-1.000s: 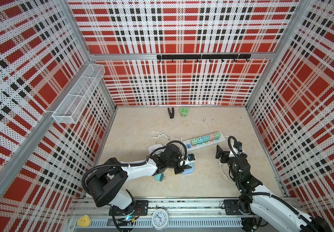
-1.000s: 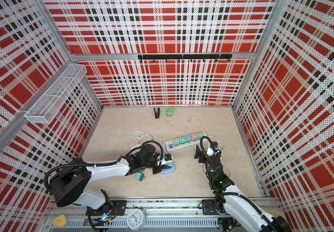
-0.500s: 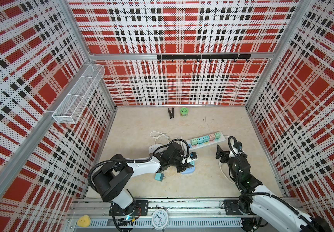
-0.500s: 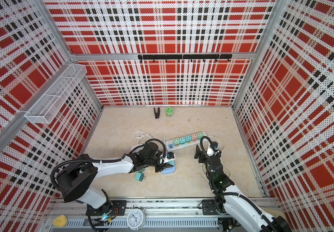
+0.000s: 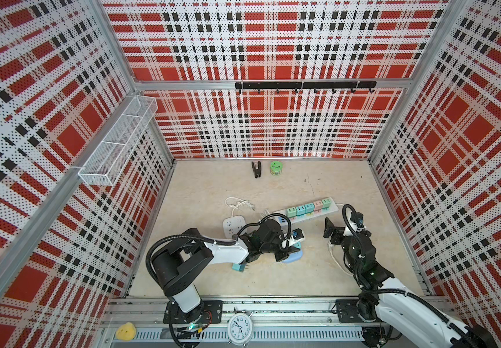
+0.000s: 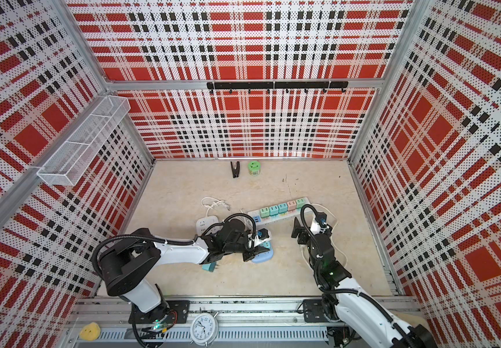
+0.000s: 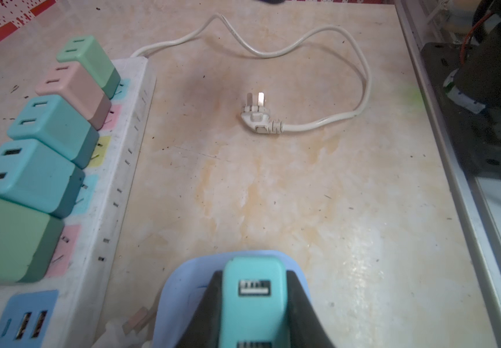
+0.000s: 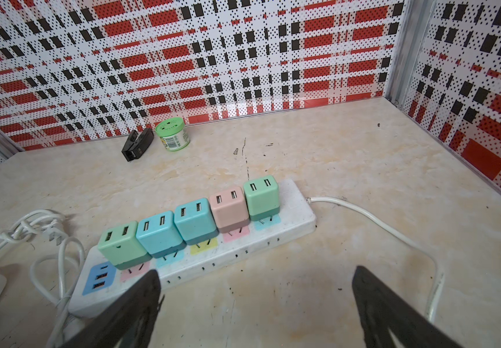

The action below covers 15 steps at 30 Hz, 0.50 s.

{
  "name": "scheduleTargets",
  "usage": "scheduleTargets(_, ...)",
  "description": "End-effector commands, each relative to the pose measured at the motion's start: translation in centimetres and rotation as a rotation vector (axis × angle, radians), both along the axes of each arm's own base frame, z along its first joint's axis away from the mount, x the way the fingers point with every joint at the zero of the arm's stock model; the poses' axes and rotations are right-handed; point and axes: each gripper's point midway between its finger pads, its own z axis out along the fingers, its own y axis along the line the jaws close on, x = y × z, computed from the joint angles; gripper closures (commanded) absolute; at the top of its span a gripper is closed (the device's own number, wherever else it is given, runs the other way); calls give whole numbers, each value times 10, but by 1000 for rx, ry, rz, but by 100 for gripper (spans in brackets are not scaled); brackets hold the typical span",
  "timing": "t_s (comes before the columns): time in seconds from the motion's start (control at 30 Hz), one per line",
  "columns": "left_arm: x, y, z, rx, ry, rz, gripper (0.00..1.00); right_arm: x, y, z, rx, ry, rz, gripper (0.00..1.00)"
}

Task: Insert the plug
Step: 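Lower the teal adapter into a socket of the blue strip with the left gripper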

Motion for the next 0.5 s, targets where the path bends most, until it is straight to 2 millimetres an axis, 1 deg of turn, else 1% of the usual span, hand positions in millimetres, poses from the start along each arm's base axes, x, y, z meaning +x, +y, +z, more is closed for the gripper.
scheduleTargets(0.0, -11, 17, -43, 104, 87, 43, 100, 0, 1, 5, 21, -27, 5, 0)
scheduleTargets(0.2, -9, 26, -58, 146, 103, 102, 100, 0, 0, 4, 22, -23, 2, 0)
scheduleTargets(0.4, -10, 36, -82, 217, 102, 136, 100, 1, 0, 4, 22, -22, 1, 0)
scheduleTargets(0.47, -13, 38, -86, 228, 107, 132, 100, 1, 1, 4, 22, -21, 3, 0)
